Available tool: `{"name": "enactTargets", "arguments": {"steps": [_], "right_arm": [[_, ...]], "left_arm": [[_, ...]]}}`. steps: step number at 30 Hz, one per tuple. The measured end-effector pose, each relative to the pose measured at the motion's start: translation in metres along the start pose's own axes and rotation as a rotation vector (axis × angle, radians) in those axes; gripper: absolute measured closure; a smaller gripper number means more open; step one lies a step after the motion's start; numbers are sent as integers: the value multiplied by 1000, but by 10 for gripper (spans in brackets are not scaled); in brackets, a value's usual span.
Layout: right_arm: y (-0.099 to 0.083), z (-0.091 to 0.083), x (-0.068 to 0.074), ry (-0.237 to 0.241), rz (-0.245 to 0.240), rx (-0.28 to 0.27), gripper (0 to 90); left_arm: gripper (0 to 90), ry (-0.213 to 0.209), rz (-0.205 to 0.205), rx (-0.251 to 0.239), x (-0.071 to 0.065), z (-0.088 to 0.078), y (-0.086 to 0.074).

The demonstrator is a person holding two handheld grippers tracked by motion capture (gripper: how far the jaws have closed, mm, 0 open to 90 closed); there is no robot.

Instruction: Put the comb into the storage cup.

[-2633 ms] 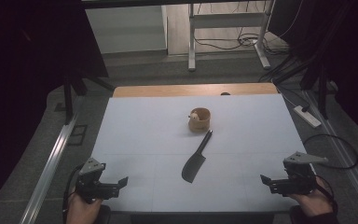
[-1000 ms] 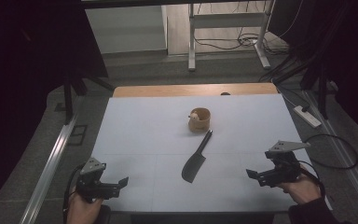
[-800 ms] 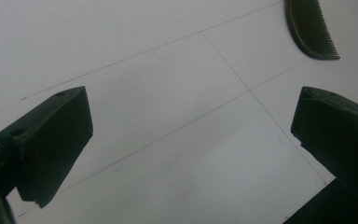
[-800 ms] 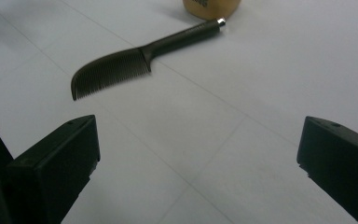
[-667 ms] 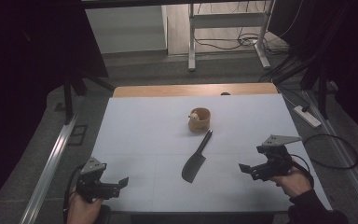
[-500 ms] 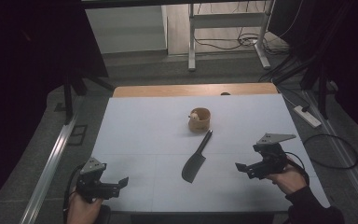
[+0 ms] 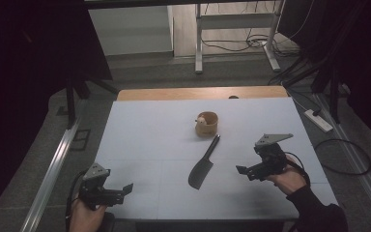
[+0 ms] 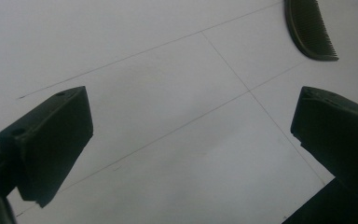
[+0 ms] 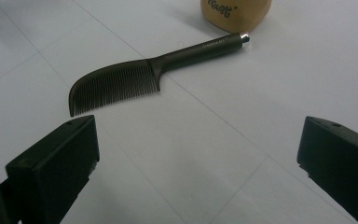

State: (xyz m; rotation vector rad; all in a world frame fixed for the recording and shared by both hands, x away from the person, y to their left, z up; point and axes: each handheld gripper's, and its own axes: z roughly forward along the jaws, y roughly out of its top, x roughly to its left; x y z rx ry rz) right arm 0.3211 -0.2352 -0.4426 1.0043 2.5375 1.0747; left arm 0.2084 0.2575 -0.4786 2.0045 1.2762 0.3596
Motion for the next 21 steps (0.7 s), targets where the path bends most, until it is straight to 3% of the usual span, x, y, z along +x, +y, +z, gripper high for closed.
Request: {"name": "enactTargets", "arguments": {"steps": [21], "right_arm": [[25, 40, 1, -5, -53, 43, 0]], "left_arm": [[0, -7, -7, -6, 1, 0, 0]]}}
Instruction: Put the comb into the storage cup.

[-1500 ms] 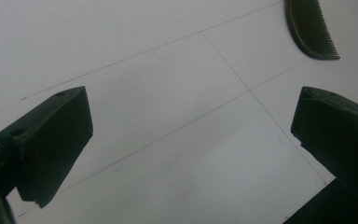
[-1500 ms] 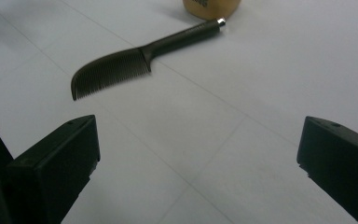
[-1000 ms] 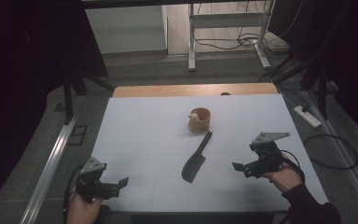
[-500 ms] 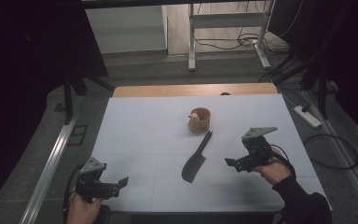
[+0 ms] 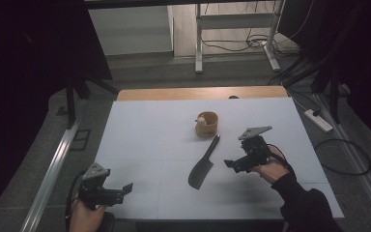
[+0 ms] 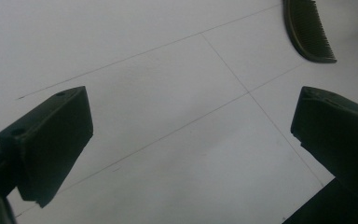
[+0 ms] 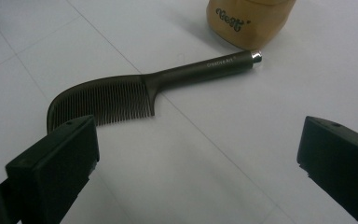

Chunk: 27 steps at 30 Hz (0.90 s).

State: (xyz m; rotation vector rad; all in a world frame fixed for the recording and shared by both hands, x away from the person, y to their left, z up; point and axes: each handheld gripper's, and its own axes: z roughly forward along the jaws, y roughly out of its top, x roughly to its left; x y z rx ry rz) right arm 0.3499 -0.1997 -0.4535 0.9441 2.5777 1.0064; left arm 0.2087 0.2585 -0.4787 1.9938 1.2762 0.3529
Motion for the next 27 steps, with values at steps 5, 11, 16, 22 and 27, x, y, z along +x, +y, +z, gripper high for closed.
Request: {"name": "enactTargets", "arguments": {"steps": [5, 11, 16, 22, 27], "right_arm": [[7, 12, 0, 6, -23, 1, 0], [14, 23, -2, 20, -22, 16, 0], [16, 30, -2, 26, -19, 26, 0], [23, 39, -2, 28, -26, 45, 0], [29, 46, -3, 22, -28, 69, 0]], "left_arm": [[0, -2, -1, -1, 0, 0, 0], [0, -4, -1, -2, 1, 0, 0], [0, -5, -1, -3, 1, 0, 0], [0, -5, 0, -3, 1, 0, 0], [0, -6, -1, -2, 1, 0, 0]]}}
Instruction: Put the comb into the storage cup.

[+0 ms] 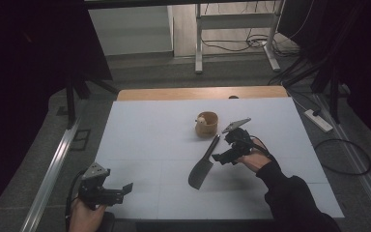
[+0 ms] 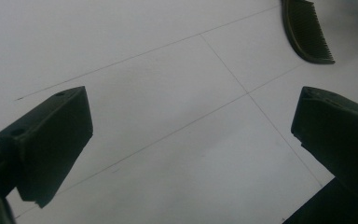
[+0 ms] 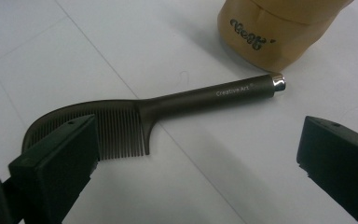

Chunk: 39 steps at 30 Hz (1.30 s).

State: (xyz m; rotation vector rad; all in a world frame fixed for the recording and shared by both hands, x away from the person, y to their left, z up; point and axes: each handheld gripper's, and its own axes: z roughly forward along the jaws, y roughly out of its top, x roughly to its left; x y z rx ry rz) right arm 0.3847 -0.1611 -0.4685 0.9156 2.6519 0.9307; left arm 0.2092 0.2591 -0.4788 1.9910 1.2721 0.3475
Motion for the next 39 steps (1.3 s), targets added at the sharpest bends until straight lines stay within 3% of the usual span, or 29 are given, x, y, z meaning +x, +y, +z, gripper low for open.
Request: {"name": "enactTargets", "arguments": {"steps": [15, 22, 24, 27, 30, 32, 33, 34, 37, 39], "right_arm": [[17, 20, 0, -8, 16, 47, 0], [24, 32, 3, -34, -7, 72, 45], [26, 33, 4, -45, -22, 73, 111], [28, 35, 4, -57, -34, 62, 305], [30, 36, 3, -28, -39, 60, 530], [31, 39, 1, -14, -46, 72, 641], [31, 39, 1, -14, -46, 72, 641], [32, 43, 0, -3, -53, 81, 755], [32, 47, -4, 1, -64, 93, 893], [33, 49, -5, 8, -63, 91, 898]], "left_arm": [[0, -3, -1, -3, 1, 0, 0], [0, -5, -1, -4, 1, 0, 0], [0, -6, -2, -4, 1, 0, 0], [0, -6, -2, -5, 1, 0, 0], [0, -7, -2, -4, 1, 0, 0], [0, -7, -2, -4, 1, 0, 0], [0, -7, -2, -4, 1, 0, 0], [0, -7, -3, -5, 1, 0, 0], [0, -8, -4, -4, 1, 0, 0], [0, -9, -6, -5, 1, 0, 0]]}}
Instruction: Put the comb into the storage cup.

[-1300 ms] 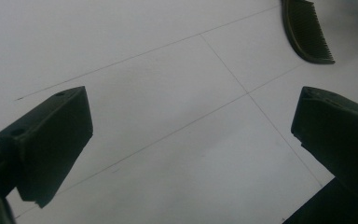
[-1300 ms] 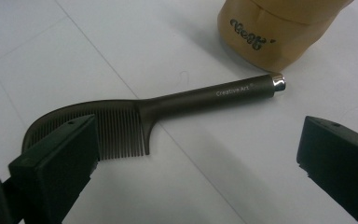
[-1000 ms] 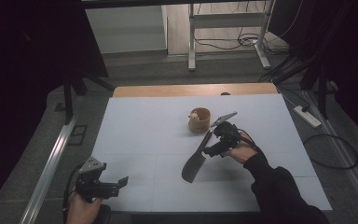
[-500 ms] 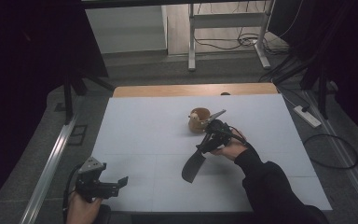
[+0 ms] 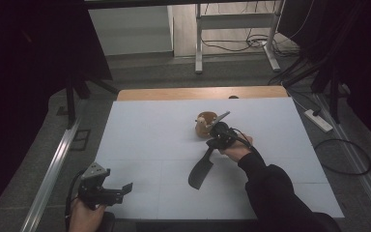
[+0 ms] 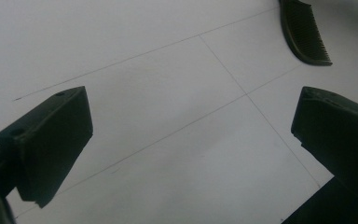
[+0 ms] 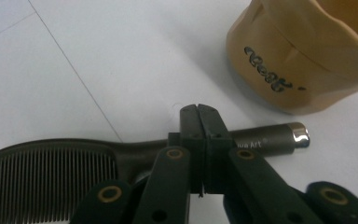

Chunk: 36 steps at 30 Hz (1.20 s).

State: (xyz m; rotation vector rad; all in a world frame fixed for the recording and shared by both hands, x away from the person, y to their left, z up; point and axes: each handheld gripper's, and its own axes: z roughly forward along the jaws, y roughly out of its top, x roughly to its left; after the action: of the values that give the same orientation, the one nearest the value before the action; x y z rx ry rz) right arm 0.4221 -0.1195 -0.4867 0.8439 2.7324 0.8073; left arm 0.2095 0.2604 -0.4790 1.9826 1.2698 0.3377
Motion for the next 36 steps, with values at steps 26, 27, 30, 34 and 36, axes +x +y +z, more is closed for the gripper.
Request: {"name": "enactTargets", "arguments": {"steps": [26, 27, 30, 34, 36], "right_arm": [[0, 23, -17, -3, 14, 69, 898], [0, 23, -17, -2, 12, 73, 898], [-4, 20, -18, 2, 17, 76, 898], [-10, 16, -20, 5, 21, 79, 898], [-14, 13, -20, 7, 22, 81, 898]], "left_arm": [[0, -3, -6, -3, 1, 0, 0], [0, -3, -6, -3, 1, 0, 0], [0, -2, -7, -5, 0, 0, 0], [0, -3, -6, -4, 0, 0, 0], [0, -3, -6, -4, 0, 0, 0]]}}
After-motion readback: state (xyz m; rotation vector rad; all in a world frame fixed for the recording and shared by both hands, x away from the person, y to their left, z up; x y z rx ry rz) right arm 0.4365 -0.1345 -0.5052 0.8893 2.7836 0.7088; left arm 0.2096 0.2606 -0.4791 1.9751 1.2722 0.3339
